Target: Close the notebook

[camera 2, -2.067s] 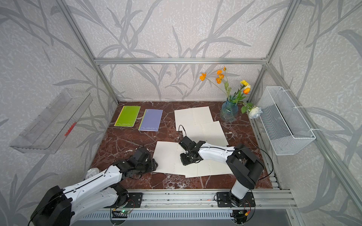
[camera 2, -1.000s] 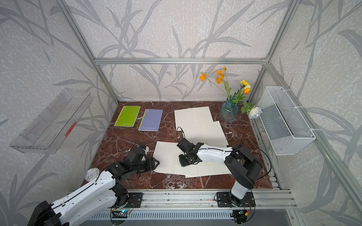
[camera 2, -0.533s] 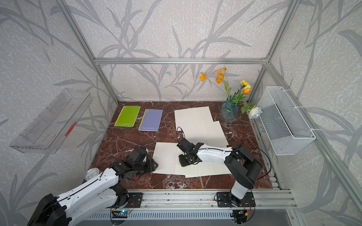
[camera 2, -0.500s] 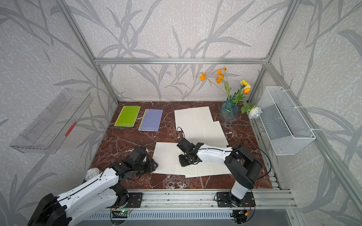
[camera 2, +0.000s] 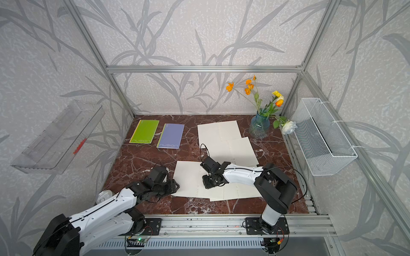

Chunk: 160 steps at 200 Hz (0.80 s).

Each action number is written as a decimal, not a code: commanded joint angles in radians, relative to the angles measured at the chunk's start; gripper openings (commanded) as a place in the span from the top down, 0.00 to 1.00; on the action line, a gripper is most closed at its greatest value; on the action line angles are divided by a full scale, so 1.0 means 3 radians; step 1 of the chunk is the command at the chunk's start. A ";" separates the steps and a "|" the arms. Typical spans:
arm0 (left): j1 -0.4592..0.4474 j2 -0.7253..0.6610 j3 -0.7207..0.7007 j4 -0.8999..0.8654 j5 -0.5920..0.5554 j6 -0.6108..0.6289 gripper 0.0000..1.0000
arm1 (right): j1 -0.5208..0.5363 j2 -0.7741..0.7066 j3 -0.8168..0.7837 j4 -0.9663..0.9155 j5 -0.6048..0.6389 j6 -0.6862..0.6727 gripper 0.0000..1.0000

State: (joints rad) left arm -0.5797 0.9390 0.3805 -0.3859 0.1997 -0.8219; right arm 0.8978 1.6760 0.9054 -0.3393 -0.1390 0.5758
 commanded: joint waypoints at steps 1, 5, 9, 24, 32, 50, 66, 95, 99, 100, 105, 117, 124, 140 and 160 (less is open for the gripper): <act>0.0004 -0.0205 0.0016 0.0166 0.0171 0.0044 0.44 | 0.0051 0.0146 -0.0142 -0.0028 -0.0067 0.0034 0.71; 0.0009 -0.0244 0.0011 0.0163 0.0184 0.0040 0.44 | 0.0050 0.0150 -0.0144 -0.0025 -0.0068 0.0036 0.71; 0.0007 -0.0273 0.0014 0.0166 0.0195 0.0040 0.44 | 0.0051 0.0153 -0.0144 -0.0021 -0.0069 0.0038 0.71; 0.0007 -0.0320 0.0007 0.0177 0.0241 0.0025 0.44 | 0.0051 0.0159 -0.0143 -0.0004 -0.0071 0.0039 0.71; 0.0006 -0.0306 0.0010 0.0184 0.0268 0.0025 0.44 | 0.0050 0.0159 -0.0140 -0.0007 -0.0073 0.0039 0.71; 0.0005 -0.0250 0.0030 0.0163 0.0257 0.0040 0.44 | 0.0050 0.0166 -0.0139 0.0001 -0.0078 0.0039 0.71; 0.0005 -0.0226 0.0065 0.0155 0.0248 0.0053 0.46 | 0.0053 0.0166 -0.0139 0.0004 -0.0073 0.0039 0.71; 0.0005 -0.0238 0.0191 0.0143 0.0272 0.0110 0.49 | 0.0052 0.0176 -0.0150 0.0007 -0.0073 0.0040 0.71; 0.0007 -0.0244 0.0218 0.0133 0.0282 0.0120 0.49 | 0.0051 0.0181 -0.0150 0.0012 -0.0073 0.0038 0.71; 0.0006 -0.0245 0.0224 0.0129 0.0284 0.0121 0.49 | 0.0050 0.0178 -0.0152 0.0014 -0.0073 0.0038 0.71; 0.0006 -0.0254 0.0260 0.0114 0.0289 0.0139 0.49 | 0.0054 0.0181 -0.0157 0.0018 -0.0071 0.0037 0.71; 0.0004 -0.0269 0.0351 0.0065 0.0288 0.0173 0.49 | 0.0050 0.0186 -0.0146 0.0031 -0.0084 0.0026 0.71; 0.0006 -0.0277 0.0403 0.0038 0.0290 0.0190 0.49 | 0.0050 0.0191 -0.0135 0.0034 -0.0091 0.0015 0.71; 0.0006 -0.0258 0.0496 0.0012 0.0333 0.0203 0.49 | 0.0053 0.0194 -0.0095 0.0004 -0.0089 -0.0016 0.71; 0.0008 -0.0184 0.0507 0.0176 0.0521 0.0209 0.49 | 0.0052 0.0131 -0.0063 -0.0022 -0.0046 -0.0037 0.71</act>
State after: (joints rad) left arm -0.5793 0.8715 0.5072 -0.3538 0.2970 -0.7837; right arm 0.9024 1.6844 0.8993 -0.2859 -0.1619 0.5743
